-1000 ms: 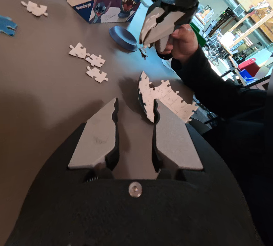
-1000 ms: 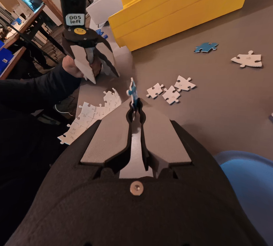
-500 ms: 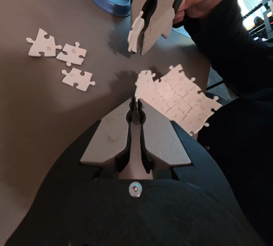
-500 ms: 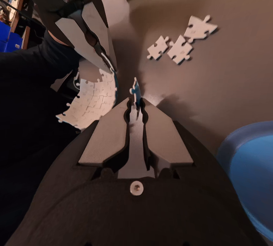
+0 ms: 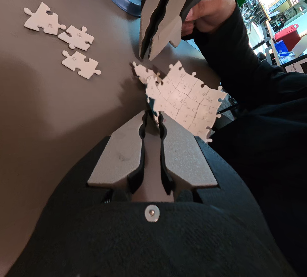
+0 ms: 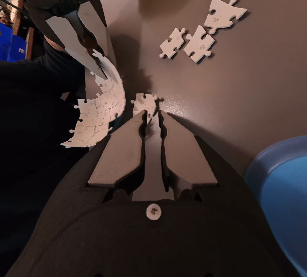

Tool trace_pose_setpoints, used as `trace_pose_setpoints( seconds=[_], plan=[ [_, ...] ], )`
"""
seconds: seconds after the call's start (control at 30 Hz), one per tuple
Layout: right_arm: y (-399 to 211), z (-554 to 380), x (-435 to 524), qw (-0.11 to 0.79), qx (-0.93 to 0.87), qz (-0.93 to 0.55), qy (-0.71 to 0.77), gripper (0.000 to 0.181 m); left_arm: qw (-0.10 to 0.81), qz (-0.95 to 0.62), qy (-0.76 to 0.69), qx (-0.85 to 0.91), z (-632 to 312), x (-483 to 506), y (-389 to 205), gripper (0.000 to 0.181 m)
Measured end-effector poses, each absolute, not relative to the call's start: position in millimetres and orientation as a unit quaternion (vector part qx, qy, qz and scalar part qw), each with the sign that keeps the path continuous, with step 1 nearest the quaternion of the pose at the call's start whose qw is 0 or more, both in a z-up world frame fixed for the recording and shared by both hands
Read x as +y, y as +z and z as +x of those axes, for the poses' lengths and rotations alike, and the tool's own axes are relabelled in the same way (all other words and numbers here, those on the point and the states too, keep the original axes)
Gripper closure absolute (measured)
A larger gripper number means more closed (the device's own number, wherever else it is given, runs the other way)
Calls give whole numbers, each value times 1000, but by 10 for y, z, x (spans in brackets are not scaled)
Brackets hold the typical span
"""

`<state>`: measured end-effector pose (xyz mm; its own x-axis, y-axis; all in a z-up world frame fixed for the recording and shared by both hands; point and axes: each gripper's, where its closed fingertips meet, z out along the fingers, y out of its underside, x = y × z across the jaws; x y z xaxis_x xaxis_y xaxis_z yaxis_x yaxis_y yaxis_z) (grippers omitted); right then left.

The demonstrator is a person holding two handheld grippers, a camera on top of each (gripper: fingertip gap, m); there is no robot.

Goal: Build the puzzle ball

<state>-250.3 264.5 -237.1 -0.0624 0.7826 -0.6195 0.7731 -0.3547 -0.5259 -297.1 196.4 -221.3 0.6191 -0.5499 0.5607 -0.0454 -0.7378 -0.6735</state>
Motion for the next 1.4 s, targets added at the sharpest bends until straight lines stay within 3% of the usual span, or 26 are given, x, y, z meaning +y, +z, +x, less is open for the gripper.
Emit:
trace_pose_setpoints(
  seconds=[0.33, 0.63, 0.87, 1.4],
  plan=[
    [-2401, -2545, 2596, 56, -623, -671, 399, 157, 325, -841, -386, 194, -3007, 1867, -2135, 177],
    [-2278, -2482, 2665, 166, -721, -602, 300, 136, 326, -842, -391, 179, -3054, 1853, -2116, 172],
    [-2373, -2509, 2564, 151, -729, -600, 292, 124, 328, -845, -380, 182, -3051, 1827, -2101, 173],
    [-2497, -2578, 2499, 185, -744, -600, 228, 116, 331, -845, -382, 172, -3103, 1828, -2090, 173]
  ],
)
